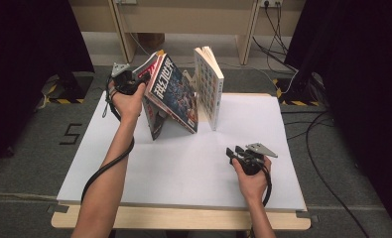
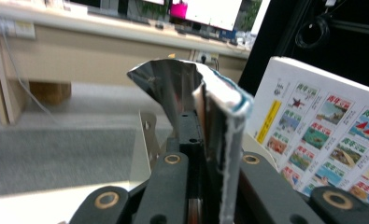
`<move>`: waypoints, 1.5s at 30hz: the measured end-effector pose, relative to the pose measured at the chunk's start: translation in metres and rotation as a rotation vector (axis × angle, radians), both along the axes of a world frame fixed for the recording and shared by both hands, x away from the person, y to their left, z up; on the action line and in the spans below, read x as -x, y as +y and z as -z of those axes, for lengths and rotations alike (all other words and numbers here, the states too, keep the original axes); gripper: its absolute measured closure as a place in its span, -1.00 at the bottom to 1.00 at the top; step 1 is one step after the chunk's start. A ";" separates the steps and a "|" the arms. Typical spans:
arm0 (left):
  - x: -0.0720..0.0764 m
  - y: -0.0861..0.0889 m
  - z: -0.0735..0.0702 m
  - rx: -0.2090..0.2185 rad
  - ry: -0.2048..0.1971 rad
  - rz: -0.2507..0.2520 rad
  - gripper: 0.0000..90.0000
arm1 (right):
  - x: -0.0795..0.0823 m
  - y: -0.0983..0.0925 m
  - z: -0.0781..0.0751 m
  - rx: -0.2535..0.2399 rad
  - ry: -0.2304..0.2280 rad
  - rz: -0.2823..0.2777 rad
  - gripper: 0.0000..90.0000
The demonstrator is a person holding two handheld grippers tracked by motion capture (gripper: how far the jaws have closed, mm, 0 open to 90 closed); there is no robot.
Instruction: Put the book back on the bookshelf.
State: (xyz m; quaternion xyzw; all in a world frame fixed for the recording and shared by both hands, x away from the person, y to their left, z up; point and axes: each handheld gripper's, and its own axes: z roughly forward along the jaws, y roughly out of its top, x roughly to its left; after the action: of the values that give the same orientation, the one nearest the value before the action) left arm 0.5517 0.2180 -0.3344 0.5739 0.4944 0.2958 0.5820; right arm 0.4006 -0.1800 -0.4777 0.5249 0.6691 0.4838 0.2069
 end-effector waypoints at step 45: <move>0.036 0.013 -0.009 -0.101 -0.137 -0.225 -0.02 | 0.002 0.001 0.000 -0.002 0.003 -0.001 0.26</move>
State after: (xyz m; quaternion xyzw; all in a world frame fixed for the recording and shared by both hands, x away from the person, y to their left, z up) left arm 0.5155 0.2306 -0.3257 0.5218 0.4992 0.4221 0.5481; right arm 0.3990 -0.1790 -0.4774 0.5254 0.6692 0.4836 0.2054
